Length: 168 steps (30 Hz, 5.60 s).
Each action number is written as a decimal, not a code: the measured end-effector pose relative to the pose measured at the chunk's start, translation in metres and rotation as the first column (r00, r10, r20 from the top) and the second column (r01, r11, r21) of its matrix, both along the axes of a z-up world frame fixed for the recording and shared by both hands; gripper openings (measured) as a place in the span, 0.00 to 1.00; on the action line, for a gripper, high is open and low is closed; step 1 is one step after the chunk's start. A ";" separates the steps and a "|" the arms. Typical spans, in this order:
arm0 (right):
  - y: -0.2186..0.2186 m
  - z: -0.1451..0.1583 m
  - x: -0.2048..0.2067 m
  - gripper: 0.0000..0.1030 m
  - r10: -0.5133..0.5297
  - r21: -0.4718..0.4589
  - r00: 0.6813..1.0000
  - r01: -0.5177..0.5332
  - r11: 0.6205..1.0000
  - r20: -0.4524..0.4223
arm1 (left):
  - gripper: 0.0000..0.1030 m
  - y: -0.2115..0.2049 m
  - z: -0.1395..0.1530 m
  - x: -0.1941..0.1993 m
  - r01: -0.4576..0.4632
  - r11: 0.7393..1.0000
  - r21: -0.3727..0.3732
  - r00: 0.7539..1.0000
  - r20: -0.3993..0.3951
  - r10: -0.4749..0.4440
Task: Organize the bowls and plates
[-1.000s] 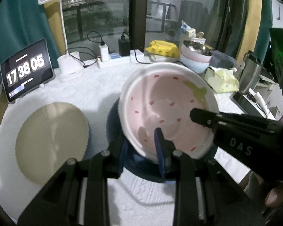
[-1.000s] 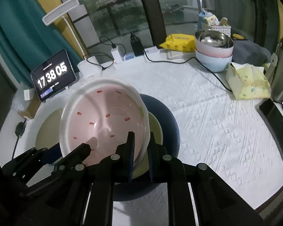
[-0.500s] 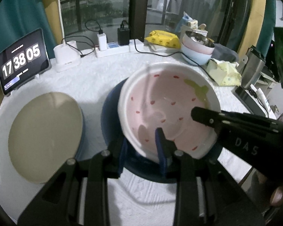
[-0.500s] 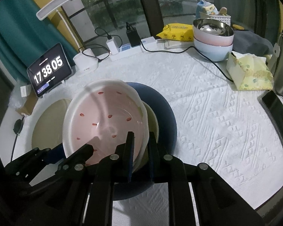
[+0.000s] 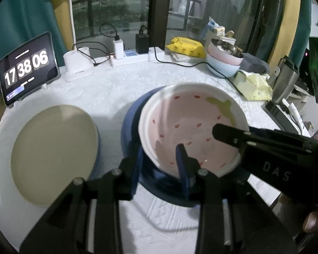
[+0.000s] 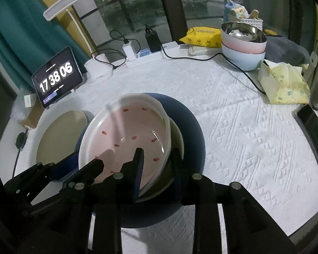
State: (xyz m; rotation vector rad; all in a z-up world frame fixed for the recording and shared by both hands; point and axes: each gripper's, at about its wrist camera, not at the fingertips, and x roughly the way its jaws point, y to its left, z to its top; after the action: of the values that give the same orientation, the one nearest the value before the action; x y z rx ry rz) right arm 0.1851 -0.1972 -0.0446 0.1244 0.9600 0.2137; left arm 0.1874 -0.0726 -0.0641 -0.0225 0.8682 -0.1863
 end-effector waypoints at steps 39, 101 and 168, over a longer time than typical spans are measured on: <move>-0.056 0.002 0.006 0.39 -0.031 -0.010 0.997 0.032 0.999 0.077 | 0.45 0.042 0.003 0.011 -0.077 0.997 0.025 0.996 0.049 0.076; -0.036 -0.017 0.001 0.09 -0.073 0.051 0.993 0.068 0.996 0.094 | 0.14 0.019 -0.012 0.003 -0.040 0.998 0.054 0.991 0.131 0.033; -0.062 -0.025 0.008 0.13 -0.148 0.072 0.989 0.145 0.987 0.031 | 0.07 0.016 -0.023 0.035 -0.026 0.984 -0.176 0.999 -0.037 0.020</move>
State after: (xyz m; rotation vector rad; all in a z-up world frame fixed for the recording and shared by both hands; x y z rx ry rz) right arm 0.1932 -0.2596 -0.0697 0.2530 0.9036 0.1133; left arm 0.2227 -0.0563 -0.0866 -0.2016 0.8845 -0.2415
